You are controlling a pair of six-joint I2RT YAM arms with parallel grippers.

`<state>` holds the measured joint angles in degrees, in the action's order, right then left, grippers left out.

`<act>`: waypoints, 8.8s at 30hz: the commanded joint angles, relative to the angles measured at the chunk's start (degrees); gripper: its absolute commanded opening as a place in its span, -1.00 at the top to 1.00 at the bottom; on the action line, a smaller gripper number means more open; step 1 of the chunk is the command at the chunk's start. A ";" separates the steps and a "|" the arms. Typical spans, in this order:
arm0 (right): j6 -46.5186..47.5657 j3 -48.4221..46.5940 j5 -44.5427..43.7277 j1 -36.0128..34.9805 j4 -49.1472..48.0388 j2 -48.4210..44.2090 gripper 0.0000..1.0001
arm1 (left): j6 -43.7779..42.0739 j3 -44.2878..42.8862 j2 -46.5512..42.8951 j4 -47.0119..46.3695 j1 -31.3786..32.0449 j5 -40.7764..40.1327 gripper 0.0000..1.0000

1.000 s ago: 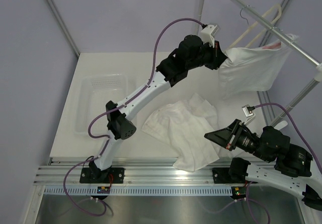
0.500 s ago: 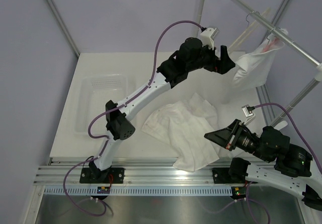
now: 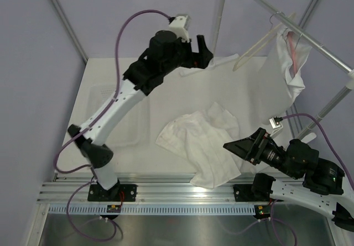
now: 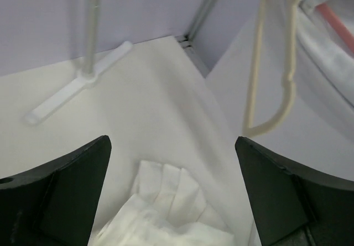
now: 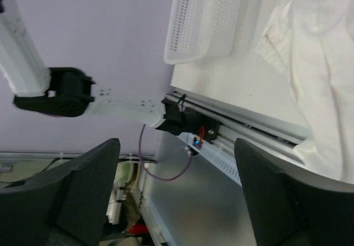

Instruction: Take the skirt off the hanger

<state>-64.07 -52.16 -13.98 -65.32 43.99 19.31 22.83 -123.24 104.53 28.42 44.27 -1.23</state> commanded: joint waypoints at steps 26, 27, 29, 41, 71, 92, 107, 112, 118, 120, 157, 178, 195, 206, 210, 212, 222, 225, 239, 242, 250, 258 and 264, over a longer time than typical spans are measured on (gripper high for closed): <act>-3.43 -1.37 -8.79 -0.33 7.43 -6.12 -0.99 | 19.97 48.26 -5.39 2.53 19.01 -17.05 -0.98; -3.60 -1.28 -8.96 -0.25 7.34 -6.82 -0.99 | 20.58 48.44 -3.39 2.25 18.84 -17.39 -0.98; -3.52 -0.84 -8.79 -0.33 7.08 -7.01 -0.99 | 21.37 47.31 0.82 3.82 18.75 -19.33 -0.98; -3.25 1.10 -8.00 -0.25 5.32 -7.53 -0.99 | 22.16 47.82 12.10 0.93 18.04 -15.55 0.17; -1.93 3.47 -8.52 -0.25 0.49 -4.72 -0.99 | -8.94 23.40 -39.92 23.69 -22.37 -29.98 1.00; -2.72 3.12 -8.87 -0.33 3.21 -7.36 -0.99 | 6.44 67.42 -40.12 7.62 -42.59 0.69 1.00; -3.34 3.12 -7.91 -0.25 2.33 -6.83 -0.99 | 8.99 59.96 -27.19 7.08 -55.52 11.52 1.00; -2.99 3.29 -7.73 -0.25 1.01 -5.60 -0.99 | 9.51 58.82 -23.86 8.05 -55.70 1.60 1.00; -2.63 3.64 -6.94 -0.25 -0.04 -3.40 -0.99 | 8.11 56.27 -18.05 6.83 -55.61 -9.04 1.00; -2.81 3.99 -6.85 -0.25 -0.48 -3.14 -0.99 | 7.58 56.09 -17.08 5.42 -55.52 -11.58 1.00; -8.00 7.61 -7.81 -0.25 -0.31 -1.03 -0.99 | 1.34 33.07 -32.75 -13.04 -11.34 17.85 -0.98; -7.82 0.39 -13.18 -0.33 7.60 -2.43 -0.99 | -19.67 22.69 -11.19 -28.15 6.35 36.12 -0.75; -7.82 -0.04 -13.18 -0.33 8.93 -3.58 -0.99 | -27.83 18.22 -2.76 -36.52 7.06 44.31 -0.64; -8.52 0.92 -12.83 -0.33 9.27 -4.54 -0.99 | -32.59 20.05 -5.03 -34.75 6.71 43.42 -0.54; -8.96 1.89 -12.65 -0.33 8.84 -4.72 -0.99 | -31.71 21.11 -6.09 -36.59 6.00 43.86 -0.53; -8.88 2.24 -12.39 -0.33 8.22 -4.46 -0.99 | -31.62 20.24 -5.74 -36.86 5.74 43.16 -0.53; -8.44 1.01 -12.39 -0.33 9.27 -3.49 -0.99 | -29.60 9.69 1.11 -34.58 3.98 43.42 -0.57; -8.70 0.92 -12.65 -0.33 9.98 -3.93 -0.99 | -28.81 8.46 2.87 -35.10 3.72 43.25 -0.58; -8.70 1.10 -13.97 -0.25 11.56 -5.51 -0.99 | -25.82 -1.38 11.74 -33.79 3.89 39.39 -0.73; -9.14 1.89 -13.88 -0.25 11.56 -6.39 -0.99 | -25.91 -2.27 12.71 -33.17 4.59 36.50 -0.75; -9.58 2.50 -13.44 -0.33 11.82 -7.53 -0.99 | -30.56 -8.84 15.87 -26.34 9.16 25.86 -0.63; -10.02 2.06 -13.44 -0.25 12.97 -8.76 -0.99 | -30.56 -14.04 18.86 -23.33 10.57 24.53 -0.46; -10.02 1.36 -13.62 -0.33 13.32 -8.94 -0.99 | -30.92 -13.87 18.95 -23.33 10.66 24.18 -0.24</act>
<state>-73.12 -49.80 -25.96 -65.32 56.53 10.46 -7.20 -134.34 123.11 5.82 55.29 24.97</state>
